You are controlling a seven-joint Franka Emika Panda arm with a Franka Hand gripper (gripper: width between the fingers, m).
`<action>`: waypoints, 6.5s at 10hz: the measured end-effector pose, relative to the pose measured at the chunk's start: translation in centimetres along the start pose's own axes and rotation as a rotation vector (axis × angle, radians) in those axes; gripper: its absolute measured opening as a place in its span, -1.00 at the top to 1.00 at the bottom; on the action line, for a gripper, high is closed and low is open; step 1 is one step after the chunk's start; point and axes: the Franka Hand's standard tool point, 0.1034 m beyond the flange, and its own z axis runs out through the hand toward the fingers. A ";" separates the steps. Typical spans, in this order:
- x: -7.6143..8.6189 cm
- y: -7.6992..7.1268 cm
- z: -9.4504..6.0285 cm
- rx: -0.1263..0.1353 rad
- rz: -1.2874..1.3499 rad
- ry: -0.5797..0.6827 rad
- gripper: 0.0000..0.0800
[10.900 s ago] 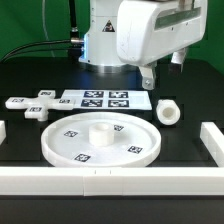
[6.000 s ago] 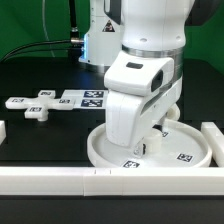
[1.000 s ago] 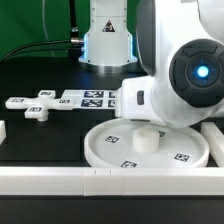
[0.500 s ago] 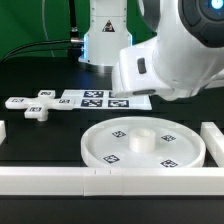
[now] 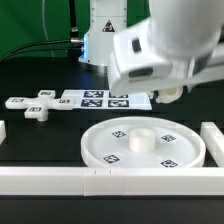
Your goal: Assemble round table
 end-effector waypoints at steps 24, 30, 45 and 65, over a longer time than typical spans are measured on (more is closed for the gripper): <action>2.9 4.5 -3.6 -0.191 -0.132 0.819 -0.02; 3.6 4.5 -2.5 -0.200 -0.134 0.849 -0.02; 2.1 4.8 -4.2 -0.201 -0.144 0.822 -0.62; 3.1 5.5 -2.5 -0.188 -0.214 0.628 -0.02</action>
Offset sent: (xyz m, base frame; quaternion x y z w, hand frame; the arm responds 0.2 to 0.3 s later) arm 0.0000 0.0000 0.0000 0.0000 0.1938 0.0000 0.9810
